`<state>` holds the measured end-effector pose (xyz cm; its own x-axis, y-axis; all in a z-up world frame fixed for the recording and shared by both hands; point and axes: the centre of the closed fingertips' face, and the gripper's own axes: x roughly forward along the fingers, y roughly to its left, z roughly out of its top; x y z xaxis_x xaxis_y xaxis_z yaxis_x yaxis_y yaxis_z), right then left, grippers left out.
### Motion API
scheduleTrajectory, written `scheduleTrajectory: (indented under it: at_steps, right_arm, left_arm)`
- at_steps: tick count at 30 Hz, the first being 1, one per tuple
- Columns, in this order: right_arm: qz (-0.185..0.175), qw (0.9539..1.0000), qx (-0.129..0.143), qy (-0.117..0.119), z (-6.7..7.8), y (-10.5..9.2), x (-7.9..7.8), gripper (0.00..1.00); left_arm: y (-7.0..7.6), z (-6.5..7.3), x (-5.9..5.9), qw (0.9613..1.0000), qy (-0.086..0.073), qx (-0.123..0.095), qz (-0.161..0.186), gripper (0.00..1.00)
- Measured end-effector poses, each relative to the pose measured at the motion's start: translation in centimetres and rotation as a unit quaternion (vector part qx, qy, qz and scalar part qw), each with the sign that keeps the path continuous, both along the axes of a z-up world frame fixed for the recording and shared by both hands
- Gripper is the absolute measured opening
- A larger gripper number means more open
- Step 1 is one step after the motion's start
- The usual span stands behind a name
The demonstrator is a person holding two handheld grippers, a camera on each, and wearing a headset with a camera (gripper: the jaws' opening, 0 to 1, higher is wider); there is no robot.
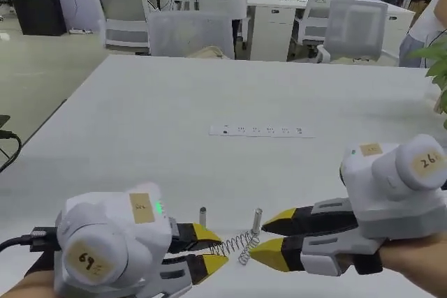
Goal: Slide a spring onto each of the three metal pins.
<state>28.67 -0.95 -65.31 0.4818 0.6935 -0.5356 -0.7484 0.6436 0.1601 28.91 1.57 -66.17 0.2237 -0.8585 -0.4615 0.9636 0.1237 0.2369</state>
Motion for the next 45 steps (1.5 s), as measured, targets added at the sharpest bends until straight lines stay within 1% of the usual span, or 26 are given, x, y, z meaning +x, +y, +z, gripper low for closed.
scheduleTrajectory:
  at_steps: [7, 17, 24, 28, 30, 36, 38, 40, 42, 45]
  right_arm:
    - [0.003, 1.0, 0.008, 0.004, 0.1, 0.2, -0.2, 0.23]
    - [0.014, 0.9997, 0.015, 0.014, -0.3, 0.6, -0.5, 0.17]
    - [0.02, 0.9994, 0.019, 0.023, -0.3, 0.8, -0.8, 0.13]
    - [0.021, 0.9995, 0.014, 0.02, -0.2, 0.8, -0.8, 0.12]
    - [0.023, 0.9995, 0.015, 0.017, 0.2, 1.0, -0.9, 0.12]
    - [0.032, 0.9994, -0.002, 0.008, 0.6, 1.4, -1.0, 0.11]
    - [0.036, 0.9993, 0.0, 0.008, 0.8, 1.5, -1.1, 0.1]
    - [0.039, 0.9992, 0.004, 0.007, 1.2, 1.8, -1.1, 0.09]
    - [0.043, 0.999, -0.003, 0.005, 1.1, 1.9, -1.1, 0.09]
    - [0.05, 0.9987, -0.005, 0.005, 1.2, 2.2, -1.2, 0.09]
  left_arm:
    - [-0.4, 0.4, -0.6, 0.9998, -0.006, -0.006, -0.015, 0.03]
    - [-0.8, 0.8, -1.2, 0.9992, -0.013, -0.012, -0.036, 0.03]
    - [-1.0, 0.8, -1.2, 0.9991, -0.015, -0.012, -0.038, 0.03]
    - [-1.0, 0.7, -1.2, 0.9992, -0.014, -0.011, -0.037, 0.03]
    - [-0.9, 0.6, -1.1, 0.9993, -0.014, -0.009, -0.035, 0.03]
    - [-0.9, 0.4, -1.0, 0.9994, -0.011, -0.006, -0.032, 0.02]
    - [-0.8, 0.2, -0.9, 0.9994, -0.015, 0.0, -0.031, 0.02]
    - [-0.8, 0.1, -1.0, 0.9994, -0.013, 0.0, -0.031, 0.02]
    - [-0.8, 0.1, -0.9, 0.9994, -0.014, 0.001, -0.03, 0.02]
    - [-0.8, 0.1, -0.9, 0.9994, -0.015, 0.002, -0.031, 0.02]
